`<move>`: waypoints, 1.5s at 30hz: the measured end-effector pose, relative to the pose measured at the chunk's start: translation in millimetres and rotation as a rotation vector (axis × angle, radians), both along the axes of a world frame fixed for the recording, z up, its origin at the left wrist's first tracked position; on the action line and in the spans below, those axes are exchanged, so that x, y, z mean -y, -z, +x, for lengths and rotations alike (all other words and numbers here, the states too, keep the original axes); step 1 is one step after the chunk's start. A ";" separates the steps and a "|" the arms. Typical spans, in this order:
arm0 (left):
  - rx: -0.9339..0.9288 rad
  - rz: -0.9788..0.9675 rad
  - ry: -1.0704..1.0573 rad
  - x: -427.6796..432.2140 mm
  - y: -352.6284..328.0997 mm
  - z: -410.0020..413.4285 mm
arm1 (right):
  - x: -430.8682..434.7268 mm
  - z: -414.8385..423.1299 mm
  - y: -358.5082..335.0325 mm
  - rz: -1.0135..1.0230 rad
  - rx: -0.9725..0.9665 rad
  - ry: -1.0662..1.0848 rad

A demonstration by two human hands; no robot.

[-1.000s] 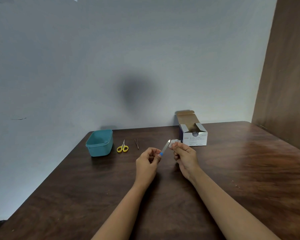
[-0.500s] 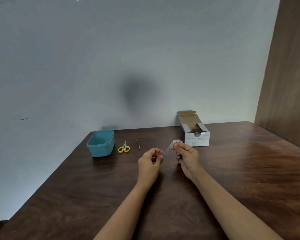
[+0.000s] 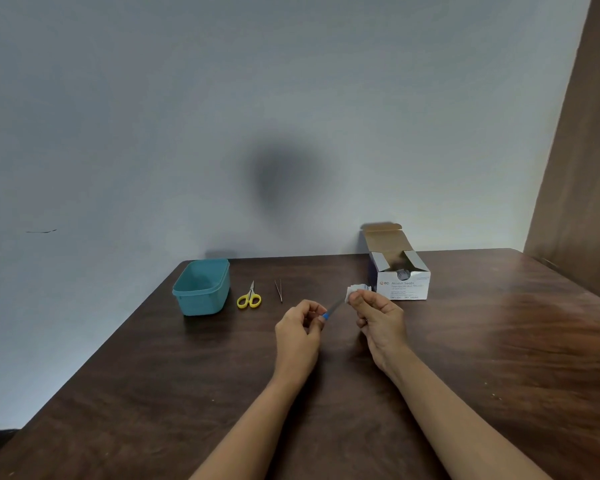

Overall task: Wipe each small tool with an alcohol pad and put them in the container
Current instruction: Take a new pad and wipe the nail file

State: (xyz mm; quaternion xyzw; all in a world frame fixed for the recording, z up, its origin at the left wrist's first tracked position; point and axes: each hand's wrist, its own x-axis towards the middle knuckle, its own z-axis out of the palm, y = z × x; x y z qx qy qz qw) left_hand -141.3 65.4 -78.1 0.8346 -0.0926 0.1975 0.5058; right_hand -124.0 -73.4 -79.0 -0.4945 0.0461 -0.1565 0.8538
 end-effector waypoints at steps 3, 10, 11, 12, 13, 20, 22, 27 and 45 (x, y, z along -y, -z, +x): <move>-0.012 0.000 0.006 -0.3 -0.8 -0.6 | -0.2 0.1 -0.4 0.006 -0.008 -0.008; -0.007 0.016 -0.006 -0.7 -2.4 -2.2 | 1.1 2.8 1.0 0.029 -0.053 -0.001; -0.009 0.018 -0.008 -0.6 -2.4 -2.4 | 1.1 2.8 0.8 0.033 -0.056 -0.007; -0.010 0.018 -0.009 -0.4 -2.5 -2.8 | 1.2 3.0 0.6 0.038 -0.057 -0.015; -0.010 0.018 -0.010 -0.1 -2.7 -2.8 | 1.2 3.2 0.3 0.042 -0.057 -0.026; -0.008 0.033 -0.011 0.1 -3.8 -4.4 | 0.2 2.5 1.2 -0.023 -0.007 -0.094; -0.005 0.039 -0.006 -0.1 -3.9 -4.3 | -1.0 1.6 1.4 -0.071 0.012 -0.095; -0.005 0.047 -0.011 0.4 -3.3 -3.8 | -1.3 1.9 1.0 -0.107 0.017 -0.068; 0.048 0.095 0.027 3.6 0.9 -1.8 | -1.6 -2.4 -3.7 -0.080 0.059 -0.036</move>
